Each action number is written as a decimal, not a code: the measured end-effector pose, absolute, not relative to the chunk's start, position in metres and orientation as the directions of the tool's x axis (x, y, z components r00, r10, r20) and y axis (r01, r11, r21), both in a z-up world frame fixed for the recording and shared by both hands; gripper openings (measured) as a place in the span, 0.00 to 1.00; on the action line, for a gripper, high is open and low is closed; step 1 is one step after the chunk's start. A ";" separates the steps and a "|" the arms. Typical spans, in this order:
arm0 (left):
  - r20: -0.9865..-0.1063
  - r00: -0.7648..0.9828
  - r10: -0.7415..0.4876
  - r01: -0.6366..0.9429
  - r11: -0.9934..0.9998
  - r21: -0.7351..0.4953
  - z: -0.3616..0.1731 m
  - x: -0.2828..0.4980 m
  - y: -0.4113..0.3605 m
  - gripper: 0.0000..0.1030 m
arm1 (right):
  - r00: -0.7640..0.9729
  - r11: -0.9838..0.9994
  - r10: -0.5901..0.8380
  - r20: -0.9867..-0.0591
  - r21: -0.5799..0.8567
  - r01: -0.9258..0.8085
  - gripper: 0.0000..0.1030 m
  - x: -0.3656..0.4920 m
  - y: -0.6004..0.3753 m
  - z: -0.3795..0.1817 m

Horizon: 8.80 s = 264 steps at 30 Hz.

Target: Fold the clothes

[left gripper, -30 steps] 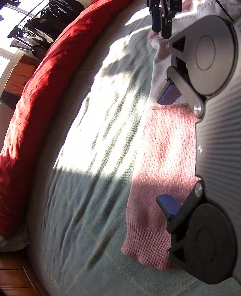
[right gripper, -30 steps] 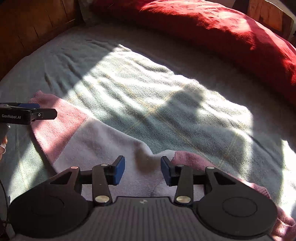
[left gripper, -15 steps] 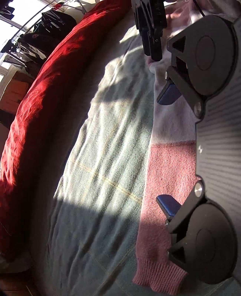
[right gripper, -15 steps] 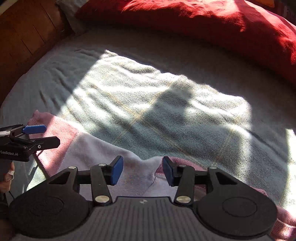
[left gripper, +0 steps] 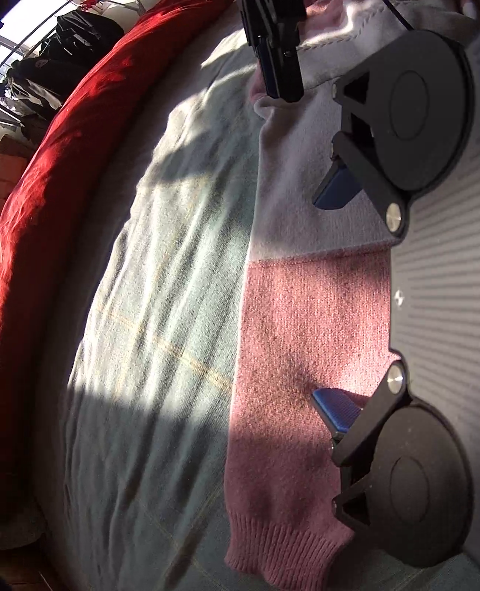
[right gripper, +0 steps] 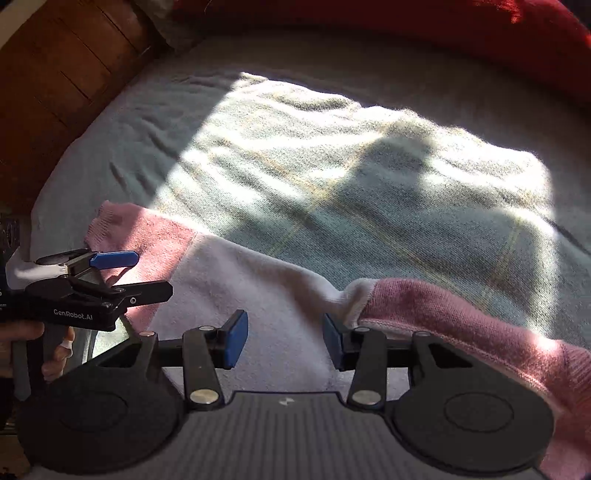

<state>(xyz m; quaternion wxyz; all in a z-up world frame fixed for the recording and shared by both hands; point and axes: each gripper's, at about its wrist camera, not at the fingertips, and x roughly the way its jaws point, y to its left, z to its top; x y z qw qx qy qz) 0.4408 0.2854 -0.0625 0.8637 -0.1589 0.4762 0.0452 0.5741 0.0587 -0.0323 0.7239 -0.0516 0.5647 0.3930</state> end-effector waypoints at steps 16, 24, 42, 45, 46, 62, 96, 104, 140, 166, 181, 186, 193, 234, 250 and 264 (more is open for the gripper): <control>-0.824 0.558 -0.095 -0.228 0.938 -0.262 -0.049 0.434 0.286 0.99 | 0.190 0.796 0.446 -0.875 0.290 -0.531 0.51 0.557 0.040 -0.018; -0.857 0.512 -0.058 -0.204 0.961 -0.187 -0.057 0.439 0.273 0.99 | 0.303 0.930 0.251 -0.919 0.142 -0.340 0.68 0.581 -0.046 -0.015; -0.730 0.391 -0.561 0.370 0.822 -0.433 -0.011 0.589 0.122 0.99 | 0.261 0.896 0.326 -0.909 0.209 -0.391 0.68 0.630 -0.243 -0.011; -0.719 0.332 -0.611 0.353 0.787 -0.506 -0.022 0.613 0.100 0.99 | 0.277 0.904 0.343 -0.898 0.235 -0.357 0.68 0.644 -0.269 -0.023; -0.718 0.331 -0.613 0.340 0.787 -0.515 -0.025 0.619 0.096 0.99 | 0.282 0.906 0.347 -0.894 0.242 -0.347 0.68 0.649 -0.277 -0.027; -0.892 0.327 -0.314 0.491 0.862 -0.124 -0.070 0.588 0.015 0.96 | 0.264 0.845 0.420 -0.868 0.269 -0.461 0.67 0.607 -0.285 -0.052; -0.682 -0.055 -0.729 0.513 0.565 -0.646 -0.033 0.588 0.033 0.98 | 0.040 0.715 0.591 -0.806 0.501 -0.488 0.71 0.564 -0.289 -0.040; -0.649 -0.013 -0.761 0.424 0.584 -0.692 -0.070 0.625 0.037 0.98 | 0.039 0.701 0.584 -0.811 0.480 -0.527 0.66 0.578 -0.279 -0.045; -0.823 0.201 -0.532 0.460 0.793 -0.400 -0.075 0.640 0.049 0.46 | 0.420 0.867 0.362 -0.833 0.134 -0.480 0.39 0.627 -0.277 -0.023; -0.887 0.341 -0.311 0.763 0.642 0.068 -0.063 0.572 -0.024 0.07 | 0.280 0.844 0.377 -0.883 0.203 -0.496 0.40 0.639 -0.296 -0.052; -0.796 0.507 -0.331 0.516 0.856 -0.027 -0.025 0.609 0.017 0.35 | 0.435 0.887 0.325 -0.840 0.110 -0.449 0.39 0.626 -0.281 -0.024; -0.789 0.377 -0.485 0.497 0.825 -0.270 -0.040 0.605 0.015 0.50 | 0.361 0.847 0.413 -0.836 0.207 -0.490 0.51 0.621 -0.256 -0.027; -0.792 0.392 -0.469 0.360 0.870 -0.337 -0.069 0.628 0.019 0.49 | 0.357 0.882 0.429 -0.830 0.301 -0.362 0.51 0.655 -0.252 -0.063; -0.835 0.377 -0.402 0.263 0.910 -0.319 -0.051 0.547 0.042 0.63 | 0.255 0.844 0.503 -0.826 0.407 -0.348 0.76 0.620 -0.244 -0.032; -0.839 0.378 -0.390 0.268 0.914 -0.305 -0.059 0.562 0.054 0.65 | 0.355 0.883 0.447 -0.821 0.342 -0.322 0.60 0.647 -0.267 -0.025; -0.847 0.368 -0.385 0.311 0.909 -0.278 -0.061 0.567 0.046 0.67 | 0.278 0.812 0.232 -0.932 0.028 -0.583 0.11 0.654 -0.238 -0.054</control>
